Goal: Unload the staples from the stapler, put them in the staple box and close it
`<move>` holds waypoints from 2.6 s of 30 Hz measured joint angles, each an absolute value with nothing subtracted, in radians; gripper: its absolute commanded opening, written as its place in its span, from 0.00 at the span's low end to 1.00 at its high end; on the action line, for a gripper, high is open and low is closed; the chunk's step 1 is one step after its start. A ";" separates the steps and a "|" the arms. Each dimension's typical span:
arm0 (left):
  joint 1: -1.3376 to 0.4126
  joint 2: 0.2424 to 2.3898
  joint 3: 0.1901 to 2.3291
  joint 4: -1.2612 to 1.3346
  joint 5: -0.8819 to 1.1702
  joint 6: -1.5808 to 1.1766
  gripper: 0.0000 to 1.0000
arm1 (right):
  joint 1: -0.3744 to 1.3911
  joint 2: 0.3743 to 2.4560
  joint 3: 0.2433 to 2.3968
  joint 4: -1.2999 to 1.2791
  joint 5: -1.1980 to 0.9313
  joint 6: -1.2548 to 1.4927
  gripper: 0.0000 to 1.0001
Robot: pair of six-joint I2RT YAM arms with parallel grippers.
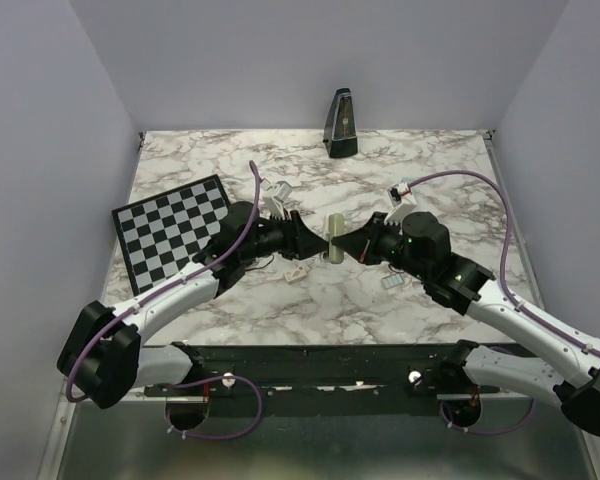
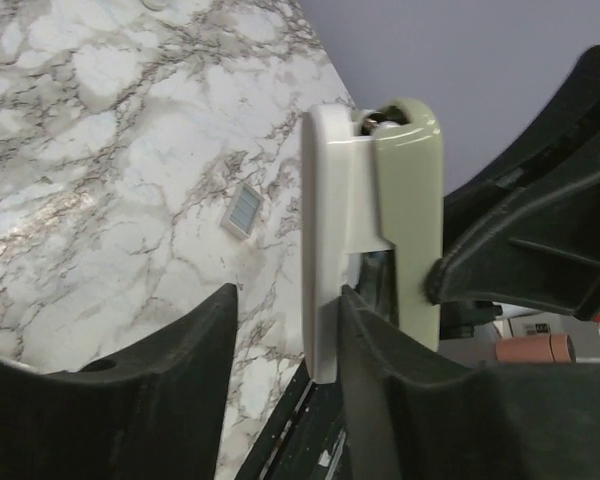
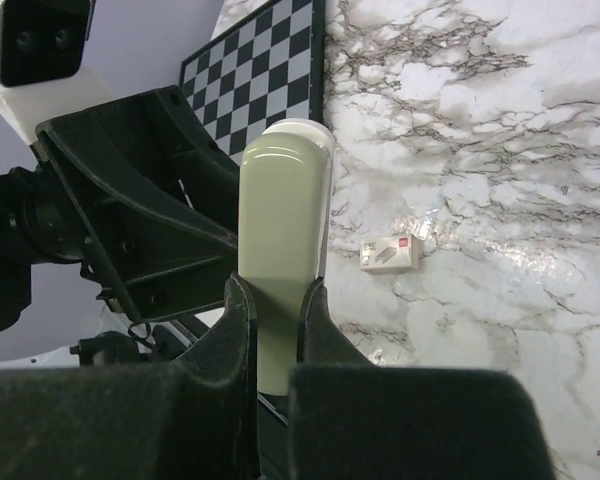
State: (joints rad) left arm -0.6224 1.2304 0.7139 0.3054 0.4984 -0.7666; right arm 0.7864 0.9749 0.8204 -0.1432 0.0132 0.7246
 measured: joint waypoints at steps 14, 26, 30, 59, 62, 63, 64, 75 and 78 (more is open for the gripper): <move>-0.630 1.265 0.718 0.311 0.505 -0.776 0.00 | 0.786 1.037 0.813 -0.143 -0.032 0.715 0.60; -0.628 1.266 0.717 0.297 0.418 -0.802 0.00 | 0.786 1.079 0.788 -0.104 -0.054 0.718 0.54; -0.628 1.269 0.717 0.297 0.393 -0.822 0.00 | 0.786 1.110 0.788 -0.089 -0.054 0.719 0.54; -0.669 1.298 0.733 0.278 0.147 -0.352 0.00 | 0.637 1.027 0.866 -0.169 0.058 0.545 0.01; -0.677 1.334 0.733 0.308 0.123 -0.324 0.00 | 0.605 1.046 0.863 -0.152 0.022 0.520 0.01; -0.678 1.347 0.733 0.320 0.115 -0.316 0.00 | 0.596 1.052 0.859 -0.144 0.012 0.512 0.01; -0.681 1.356 0.733 0.328 0.107 -0.310 0.00 | 0.588 1.056 0.851 -0.133 0.002 0.504 0.01; -0.742 1.443 0.723 0.418 -0.056 -0.188 0.00 | 0.494 1.138 0.824 -0.050 -0.136 0.453 0.01; -0.764 1.469 0.723 0.439 -0.109 -0.139 0.00 | 0.449 1.163 0.823 -0.044 -0.208 0.436 0.01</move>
